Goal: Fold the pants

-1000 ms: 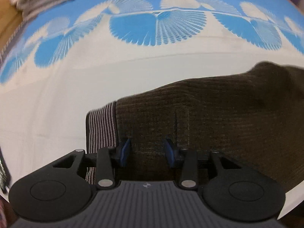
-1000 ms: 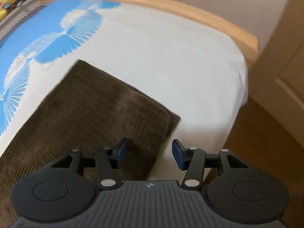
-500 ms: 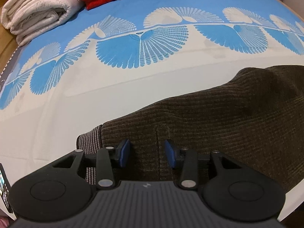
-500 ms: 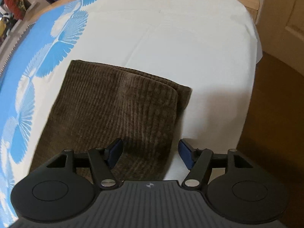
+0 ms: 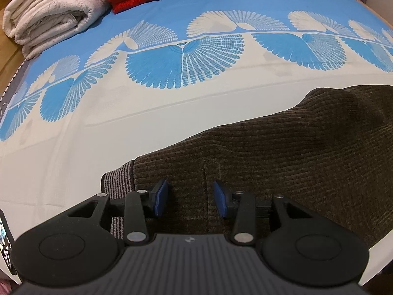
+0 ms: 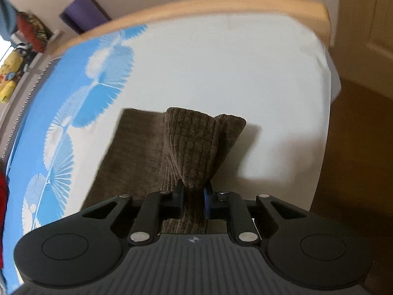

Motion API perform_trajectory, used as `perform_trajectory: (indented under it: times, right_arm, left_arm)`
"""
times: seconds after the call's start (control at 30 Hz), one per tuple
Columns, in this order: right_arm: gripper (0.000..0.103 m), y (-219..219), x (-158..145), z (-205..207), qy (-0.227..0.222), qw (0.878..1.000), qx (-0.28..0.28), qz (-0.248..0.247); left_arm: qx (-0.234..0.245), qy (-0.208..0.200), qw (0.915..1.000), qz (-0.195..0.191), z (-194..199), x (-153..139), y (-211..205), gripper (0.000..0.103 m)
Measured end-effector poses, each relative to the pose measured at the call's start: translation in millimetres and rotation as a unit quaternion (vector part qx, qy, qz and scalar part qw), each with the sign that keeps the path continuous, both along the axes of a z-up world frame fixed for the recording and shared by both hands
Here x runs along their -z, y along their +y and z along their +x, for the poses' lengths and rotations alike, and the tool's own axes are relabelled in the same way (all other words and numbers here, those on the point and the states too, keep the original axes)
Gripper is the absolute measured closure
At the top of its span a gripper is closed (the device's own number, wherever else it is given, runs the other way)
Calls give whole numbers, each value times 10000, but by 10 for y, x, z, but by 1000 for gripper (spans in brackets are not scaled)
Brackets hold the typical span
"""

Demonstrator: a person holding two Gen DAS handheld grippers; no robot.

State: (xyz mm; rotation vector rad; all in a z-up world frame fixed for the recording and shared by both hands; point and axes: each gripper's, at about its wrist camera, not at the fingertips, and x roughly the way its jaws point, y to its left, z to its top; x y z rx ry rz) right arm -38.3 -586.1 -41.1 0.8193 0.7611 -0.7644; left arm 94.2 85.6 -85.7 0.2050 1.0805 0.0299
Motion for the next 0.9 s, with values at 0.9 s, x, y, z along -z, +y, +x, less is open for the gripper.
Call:
perform_trajectory:
  times: [0.9]
  right_arm:
    - [89,4233,-193,-283,-698,6065,-6712,-4204]
  left_arm:
    - [54,-48,9999,-73,-73,-69,13,57]
